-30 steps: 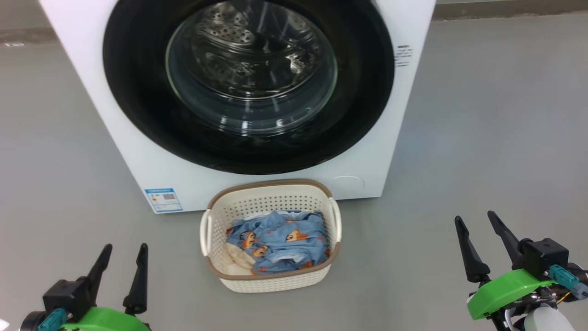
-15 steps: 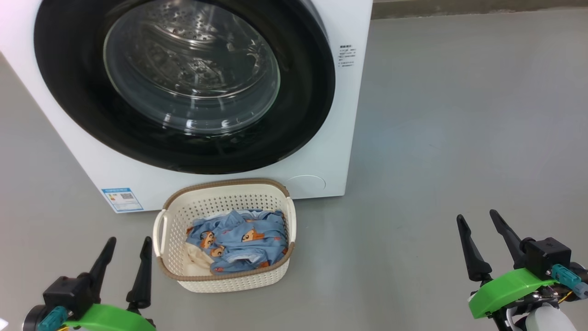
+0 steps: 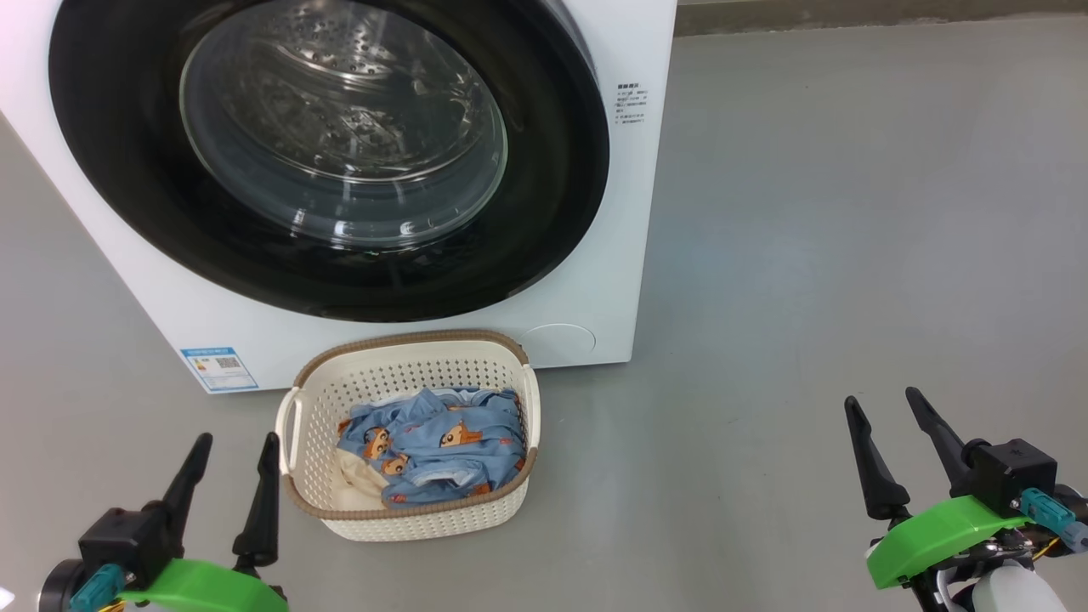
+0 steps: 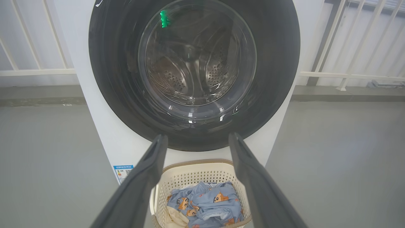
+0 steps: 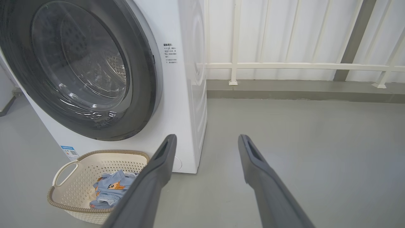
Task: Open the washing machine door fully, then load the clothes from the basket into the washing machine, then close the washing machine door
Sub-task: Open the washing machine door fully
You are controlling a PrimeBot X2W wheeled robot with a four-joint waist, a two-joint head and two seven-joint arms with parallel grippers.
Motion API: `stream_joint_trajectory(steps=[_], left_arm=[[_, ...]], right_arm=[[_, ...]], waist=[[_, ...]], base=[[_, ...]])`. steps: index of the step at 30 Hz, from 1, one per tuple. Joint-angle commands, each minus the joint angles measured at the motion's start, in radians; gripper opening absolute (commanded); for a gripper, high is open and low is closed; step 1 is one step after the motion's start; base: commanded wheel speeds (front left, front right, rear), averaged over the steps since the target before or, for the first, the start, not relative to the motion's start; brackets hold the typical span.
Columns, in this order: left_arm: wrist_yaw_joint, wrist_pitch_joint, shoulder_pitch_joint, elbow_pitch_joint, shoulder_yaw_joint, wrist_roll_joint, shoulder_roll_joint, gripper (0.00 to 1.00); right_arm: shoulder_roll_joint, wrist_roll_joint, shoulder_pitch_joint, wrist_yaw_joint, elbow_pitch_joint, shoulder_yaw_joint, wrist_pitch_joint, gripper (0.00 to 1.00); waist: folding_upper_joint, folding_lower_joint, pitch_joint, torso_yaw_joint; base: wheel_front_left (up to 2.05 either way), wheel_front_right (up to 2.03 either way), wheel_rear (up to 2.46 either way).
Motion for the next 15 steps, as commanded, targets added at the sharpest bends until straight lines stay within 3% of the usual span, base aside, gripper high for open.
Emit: stream_joint_trajectory(steps=[1,15], left_arm=[[-0.003,-0.006,-0.028,-0.030,0.034,0.011,0.017,1.00],[-0.003,-0.006,-0.028,-0.039,0.033,0.013,0.012,1.00]], right_arm=[[-0.011,0.007,-0.032,0.002,-0.028,0.024,-0.012,1.00],[-0.006,0.022,-0.043,0.002,-0.026,0.016,-0.012,1.00]], waist=[[0.0000,0.0000,0.000,0.000],[0.0000,0.0000,0.015,0.000]], base=[[0.00,0.00,0.00],[0.00,0.00,0.00]])
